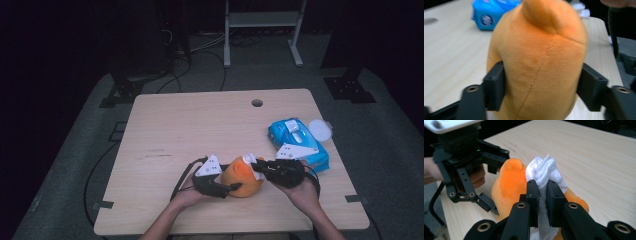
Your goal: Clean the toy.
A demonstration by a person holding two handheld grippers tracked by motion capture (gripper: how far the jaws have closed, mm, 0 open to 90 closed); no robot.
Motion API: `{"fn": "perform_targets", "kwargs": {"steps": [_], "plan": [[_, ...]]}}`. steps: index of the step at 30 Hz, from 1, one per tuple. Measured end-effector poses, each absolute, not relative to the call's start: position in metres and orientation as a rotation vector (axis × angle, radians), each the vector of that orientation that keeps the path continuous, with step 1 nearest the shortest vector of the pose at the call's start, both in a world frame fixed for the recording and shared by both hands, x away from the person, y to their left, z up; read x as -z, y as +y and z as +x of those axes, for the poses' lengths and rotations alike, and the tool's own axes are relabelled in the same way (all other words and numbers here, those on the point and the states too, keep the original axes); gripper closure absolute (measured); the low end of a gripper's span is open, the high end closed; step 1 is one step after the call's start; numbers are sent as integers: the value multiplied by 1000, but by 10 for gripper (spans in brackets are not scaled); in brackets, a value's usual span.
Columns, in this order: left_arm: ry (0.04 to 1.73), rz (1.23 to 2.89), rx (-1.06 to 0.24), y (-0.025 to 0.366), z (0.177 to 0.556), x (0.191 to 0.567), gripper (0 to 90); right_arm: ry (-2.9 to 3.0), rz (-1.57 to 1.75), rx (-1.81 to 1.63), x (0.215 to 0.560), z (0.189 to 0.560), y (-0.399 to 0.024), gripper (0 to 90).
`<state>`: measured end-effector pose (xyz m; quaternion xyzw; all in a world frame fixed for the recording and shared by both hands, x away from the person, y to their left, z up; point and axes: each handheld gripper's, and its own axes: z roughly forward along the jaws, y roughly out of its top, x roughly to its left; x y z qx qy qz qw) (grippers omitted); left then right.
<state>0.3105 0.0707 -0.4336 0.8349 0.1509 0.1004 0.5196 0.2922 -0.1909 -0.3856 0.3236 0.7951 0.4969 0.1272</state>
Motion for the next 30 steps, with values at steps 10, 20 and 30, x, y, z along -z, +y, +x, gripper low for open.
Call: {"fn": "perform_targets", "kwargs": {"steps": [10, 20, 30], "plan": [[476, 2054, -498, 78, 313, 429, 375, 2335, 1025, -1500, 399, 307, -186, 808], [333, 2101, -390, 56, 296, 428, 265, 2325, 1019, -1528, 396, 303, -191, 808], [440, 1973, -276, 66, 309, 431, 257, 2402, 1002, -1445, 406, 300, -204, 807]]}}
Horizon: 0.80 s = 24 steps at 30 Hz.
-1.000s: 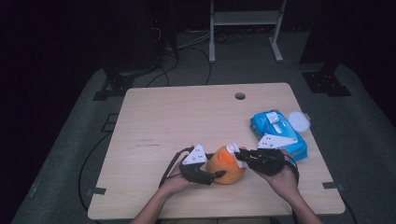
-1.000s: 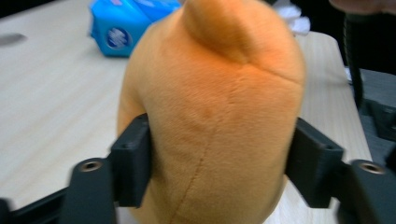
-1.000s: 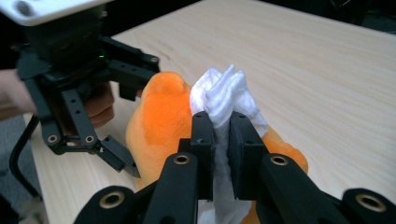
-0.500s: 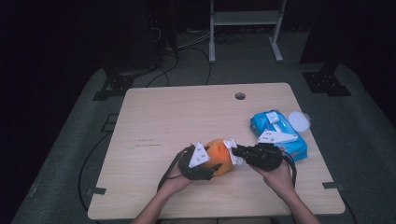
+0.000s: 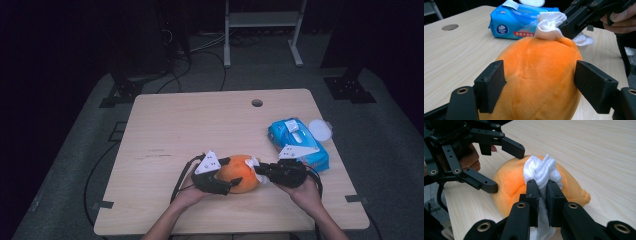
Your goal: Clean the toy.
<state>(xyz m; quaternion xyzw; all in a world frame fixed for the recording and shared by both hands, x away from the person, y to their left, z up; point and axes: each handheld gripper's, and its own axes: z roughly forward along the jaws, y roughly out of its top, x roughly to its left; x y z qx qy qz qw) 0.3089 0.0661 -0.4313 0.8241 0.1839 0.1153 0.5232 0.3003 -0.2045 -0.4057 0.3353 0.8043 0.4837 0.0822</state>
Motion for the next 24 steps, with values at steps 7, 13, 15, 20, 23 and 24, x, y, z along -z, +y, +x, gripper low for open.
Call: {"fn": "perform_targets", "kwargs": {"steps": [7, 13, 15, 20, 23, 24], "plan": [[358, 2073, -260, 57, 296, 433, 317, 2417, 1017, -1396, 411, 295, -215, 805], [281, 2126, -169, 53, 287, 429, 337, 2408, 1048, -1386, 409, 297, -216, 805], [271, 2117, -127, 56, 288, 425, 323, 2446, 1044, -1377, 415, 297, -212, 805], [275, 2044, -144, 58, 293, 413, 224, 2503, 999, -1383, 421, 290, -214, 804], [270, 2045, -158, 52, 299, 413, 185, 2533, 934, -1371, 423, 282, -216, 803], [266, 2052, -167, 48, 302, 413, 181, 2538, 923, -1365, 422, 280, -216, 803]]}}
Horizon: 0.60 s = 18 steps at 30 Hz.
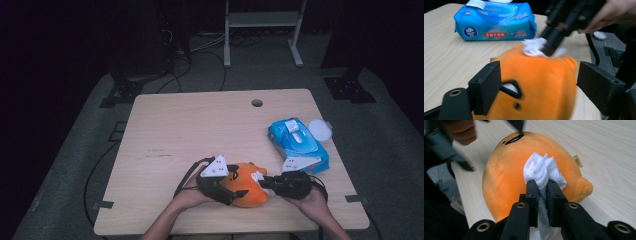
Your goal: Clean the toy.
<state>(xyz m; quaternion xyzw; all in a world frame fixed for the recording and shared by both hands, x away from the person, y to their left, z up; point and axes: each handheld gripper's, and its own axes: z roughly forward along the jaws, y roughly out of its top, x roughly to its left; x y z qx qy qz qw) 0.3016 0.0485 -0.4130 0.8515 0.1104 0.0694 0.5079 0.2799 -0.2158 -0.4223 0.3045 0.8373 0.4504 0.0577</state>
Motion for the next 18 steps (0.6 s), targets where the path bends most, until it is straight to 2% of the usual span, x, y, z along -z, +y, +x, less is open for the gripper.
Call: {"fn": "perform_targets", "kwargs": {"steps": [4, 7, 12, 13, 17, 18], "plan": [[232, 2134, -189, 35, 312, 415, 156, 2549, 890, -1370, 423, 277, -218, 801], [253, 2170, -127, 29, 318, 420, 131, 2543, 879, -1405, 421, 277, -225, 800], [342, 2223, -88, 27, 322, 425, 147, 2510, 925, -1551, 420, 278, -245, 796], [340, 2239, -90, 27, 321, 426, 173, 2504, 936, -1558, 420, 277, -247, 795], [349, 2256, -152, 27, 315, 421, 394, 2471, 938, -1577, 417, 277, -251, 793], [351, 2245, -160, 27, 314, 419, 425, 2467, 941, -1588, 416, 276, -252, 793]]}}
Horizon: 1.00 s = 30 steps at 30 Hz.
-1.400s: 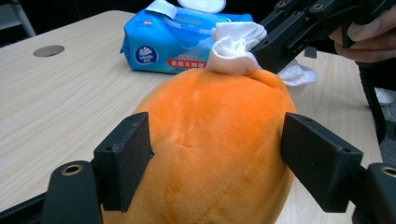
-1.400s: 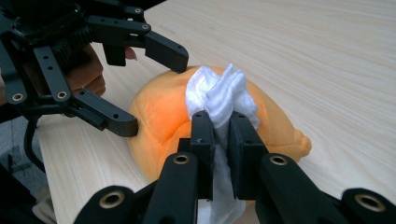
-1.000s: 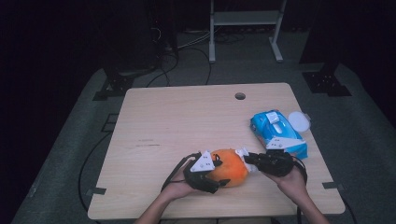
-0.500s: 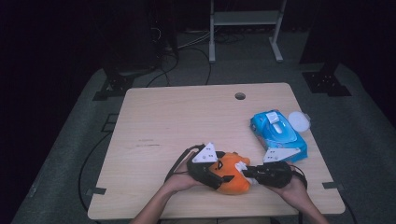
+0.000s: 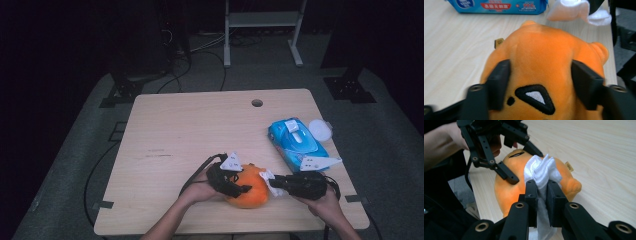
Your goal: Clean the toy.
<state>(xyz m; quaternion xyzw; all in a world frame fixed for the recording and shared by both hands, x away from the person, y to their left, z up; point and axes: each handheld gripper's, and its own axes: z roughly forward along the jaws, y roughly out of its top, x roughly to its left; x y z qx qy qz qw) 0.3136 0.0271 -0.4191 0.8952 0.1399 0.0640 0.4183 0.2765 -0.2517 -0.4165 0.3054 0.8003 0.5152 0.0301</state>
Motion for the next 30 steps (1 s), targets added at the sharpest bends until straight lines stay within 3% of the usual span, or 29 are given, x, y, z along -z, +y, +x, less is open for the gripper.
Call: {"fn": "perform_targets", "kwargs": {"steps": [5, 16, 22, 30], "plan": [[357, 2164, -171, 34, 316, 408, 523, 2404, 973, -1637, 412, 278, -259, 794], [536, 2096, -465, 69, 356, 391, 511, 2363, 1063, -1514, 416, 285, -271, 794], [606, 2111, -437, 78, 365, 411, 488, 2383, 1067, -1344, 425, 289, -271, 765], [606, 2102, -411, 82, 364, 411, 422, 2413, 1111, -1301, 438, 294, -274, 607]]}}
